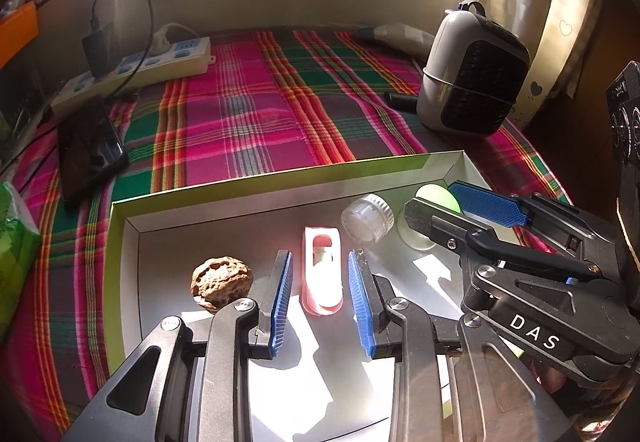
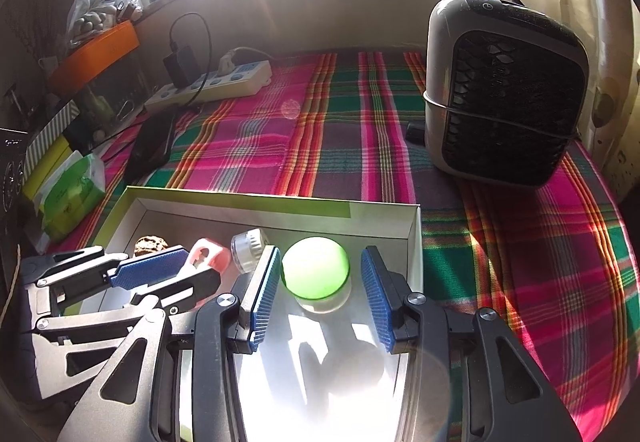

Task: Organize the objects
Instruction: 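Open both tools to set the clip and jar down in the box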

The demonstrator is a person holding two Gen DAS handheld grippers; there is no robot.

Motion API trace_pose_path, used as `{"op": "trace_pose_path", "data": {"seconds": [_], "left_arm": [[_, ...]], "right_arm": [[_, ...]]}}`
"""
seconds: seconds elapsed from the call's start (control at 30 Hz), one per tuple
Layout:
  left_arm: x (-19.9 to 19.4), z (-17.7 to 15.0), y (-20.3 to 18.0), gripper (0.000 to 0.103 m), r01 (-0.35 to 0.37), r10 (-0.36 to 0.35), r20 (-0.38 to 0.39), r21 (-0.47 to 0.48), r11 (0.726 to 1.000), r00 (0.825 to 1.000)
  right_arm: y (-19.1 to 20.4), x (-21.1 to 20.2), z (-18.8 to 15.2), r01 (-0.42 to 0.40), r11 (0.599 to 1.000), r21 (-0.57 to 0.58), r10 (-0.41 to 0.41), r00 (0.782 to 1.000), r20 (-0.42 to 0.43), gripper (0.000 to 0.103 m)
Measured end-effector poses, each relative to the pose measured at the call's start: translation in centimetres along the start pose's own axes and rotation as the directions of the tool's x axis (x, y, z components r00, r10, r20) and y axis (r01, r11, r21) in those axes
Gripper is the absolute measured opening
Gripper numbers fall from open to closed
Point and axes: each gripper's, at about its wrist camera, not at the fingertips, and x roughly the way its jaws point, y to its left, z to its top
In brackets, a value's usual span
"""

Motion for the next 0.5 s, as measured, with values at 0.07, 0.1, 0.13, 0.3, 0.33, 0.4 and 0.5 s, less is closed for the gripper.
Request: {"op": "trace_pose_path", "data": {"seconds": [0.07,0.1,0.13,0.3,0.33,0.4,0.5], "left_arm": [[-0.2,-0.1,-0.1,0.027,0.002,-0.002,0.003,0.001,1.000,1.000],[-0.3,-0.1,-0.1,0.027,0.001,-0.001,0.003,0.000,1.000,1.000],[-0.4,-0.2,-0.1,0.027,0.002,-0.002,0.005,0.000,1.000,1.000],[-1.3,-0.8,-0.2,0.027,0.001,-0.001,0.016,-0.008,1.000,1.000],[-1.6,-0.9,-0.1,0.027,0.005,-0.005,0.021,-0.011,1.000,1.000],[-2.1,-1.1,-0.1,0.027,0.002,-0.002,0.028,-0.017,1.000,1.000],[-3.1,-1.6,0.0,0.027,0.003,-0.002,0.046,-0.022,1.000,0.999]], "right_arm": [[0.1,-0.3,0.0,0.000,1.000,0.001,0.000,1.000,0.006,0.044],[0.1,-0.4,-0.1,0.001,1.000,0.002,-0.001,1.000,0.008,0.044],[0.2,-0.5,-0.1,0.003,1.000,0.003,-0.003,1.000,0.008,0.044],[0.3,-1.4,-0.6,0.013,1.000,0.003,-0.013,1.000,0.020,0.044],[0.3,-1.6,-0.7,0.015,1.000,0.005,-0.015,1.000,0.023,0.044],[0.3,-2.0,-0.9,0.014,1.000,0.009,-0.014,0.999,0.029,0.044],[0.3,-2.8,-1.3,0.016,1.000,0.015,-0.017,0.999,0.039,0.044]]}}
